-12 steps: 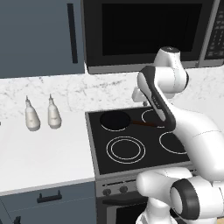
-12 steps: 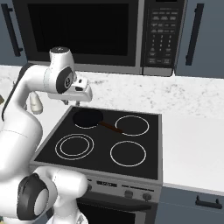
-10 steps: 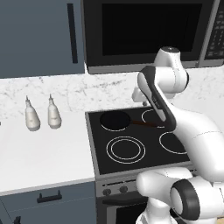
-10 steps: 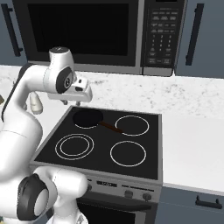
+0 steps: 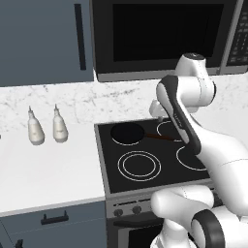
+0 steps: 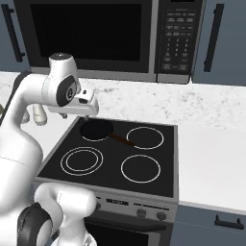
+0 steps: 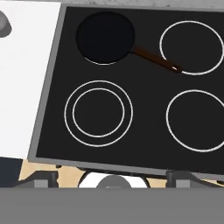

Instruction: Turn off the rear left burner of the stove.

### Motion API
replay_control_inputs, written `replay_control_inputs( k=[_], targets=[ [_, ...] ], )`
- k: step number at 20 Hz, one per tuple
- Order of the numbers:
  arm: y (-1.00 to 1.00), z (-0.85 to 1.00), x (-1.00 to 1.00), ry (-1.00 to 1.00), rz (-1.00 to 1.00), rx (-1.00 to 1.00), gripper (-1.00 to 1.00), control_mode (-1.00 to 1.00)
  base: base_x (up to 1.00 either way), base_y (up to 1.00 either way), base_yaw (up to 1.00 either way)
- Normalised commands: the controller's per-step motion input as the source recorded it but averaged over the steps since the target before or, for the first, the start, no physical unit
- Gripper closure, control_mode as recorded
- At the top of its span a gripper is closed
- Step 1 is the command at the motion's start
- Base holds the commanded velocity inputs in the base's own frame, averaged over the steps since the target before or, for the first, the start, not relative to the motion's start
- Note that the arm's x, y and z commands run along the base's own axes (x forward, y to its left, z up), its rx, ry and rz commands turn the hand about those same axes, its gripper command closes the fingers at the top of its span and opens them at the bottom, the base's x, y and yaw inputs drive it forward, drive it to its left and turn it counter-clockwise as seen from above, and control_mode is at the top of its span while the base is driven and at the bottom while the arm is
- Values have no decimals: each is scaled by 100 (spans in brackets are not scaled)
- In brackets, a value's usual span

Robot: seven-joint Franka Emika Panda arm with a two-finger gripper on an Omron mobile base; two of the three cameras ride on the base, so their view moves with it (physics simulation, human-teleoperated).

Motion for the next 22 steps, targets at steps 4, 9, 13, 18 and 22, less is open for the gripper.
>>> replay_control_inputs(
  k=[4,9,13,18,22],
  targets=[
    [-30,-1,-24,-2,0,0,-100,-100,0,0,0],
    [-42,-1,-6,0,0,0,-100,-100,0,0,0],
    [-47,0,-3,-1,0,0,-100,-100,0,0,0],
    [-13,0,0,0,0,0,-100,-100,0,0,0],
    [16,0,0,-5,0,-8,-100,-100,0,0,0]
  ],
)
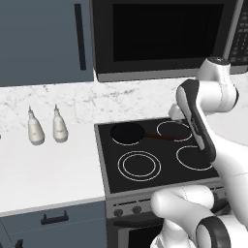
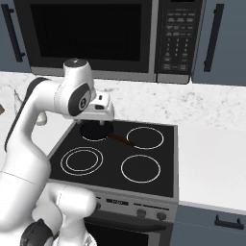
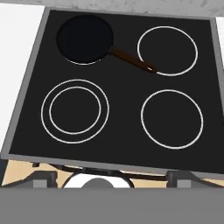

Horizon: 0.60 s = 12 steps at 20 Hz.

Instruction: Turn off the rear left burner of the stove.

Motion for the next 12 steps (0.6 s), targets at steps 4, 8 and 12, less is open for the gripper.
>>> replay_control_inputs(
  k=[4,8,12],
  targets=[
    [66,0,0,-8,2,-20,-100,-100,0,0,0],
    [40,0,0,-1,5,-12,-100,-100,0,0,0],
    [0,0,0,0,0,0,-100,-100,0,0,0]
  ],
)
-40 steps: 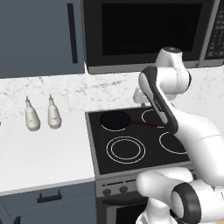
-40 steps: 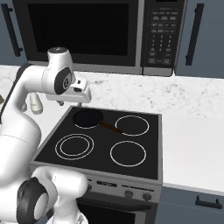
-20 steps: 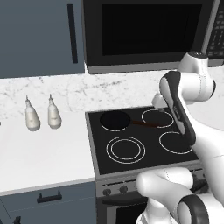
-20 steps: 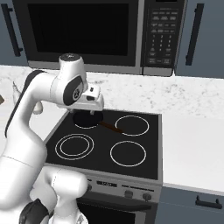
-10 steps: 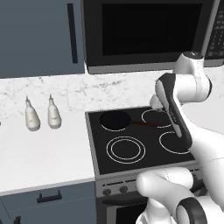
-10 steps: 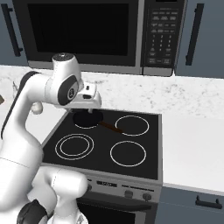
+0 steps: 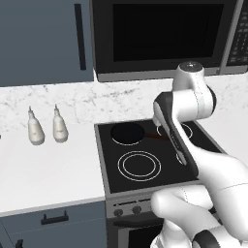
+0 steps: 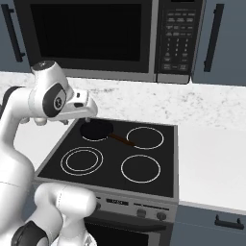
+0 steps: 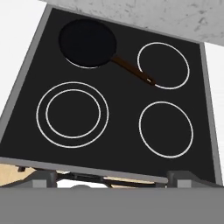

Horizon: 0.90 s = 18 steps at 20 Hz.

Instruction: Turn off the rear left burner of the stove.

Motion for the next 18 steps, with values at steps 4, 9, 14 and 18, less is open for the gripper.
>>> replay_control_inputs(
  k=[4,9,14,18],
  targets=[
    [-1,0,-7,0,0,0,-100,-100,0,0,0],
    [0,0,0,0,0,0,-100,100,-27,-20,0],
    [0,0,0,0,0,0,-100,100,-6,-49,0],
    [0,0,0,0,0,0,-100,100,-1,-59,0]
  ],
)
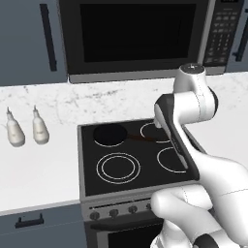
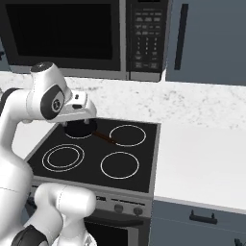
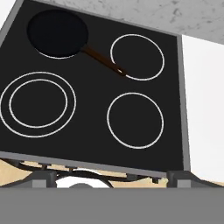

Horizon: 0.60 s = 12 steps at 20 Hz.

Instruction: Turn off the rear left burner of the stove.

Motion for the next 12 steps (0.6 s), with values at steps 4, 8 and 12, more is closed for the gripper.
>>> replay_control_inputs(
  k=[4,8,12],
  targets=[
    [0,0,0,0,0,0,-100,100,-2,-49,0],
    [0,0,0,0,0,0,-100,100,0,-37,0],
    [0,0,0,0,0,0,-100,-100,-1,-7,0]
  ],
)
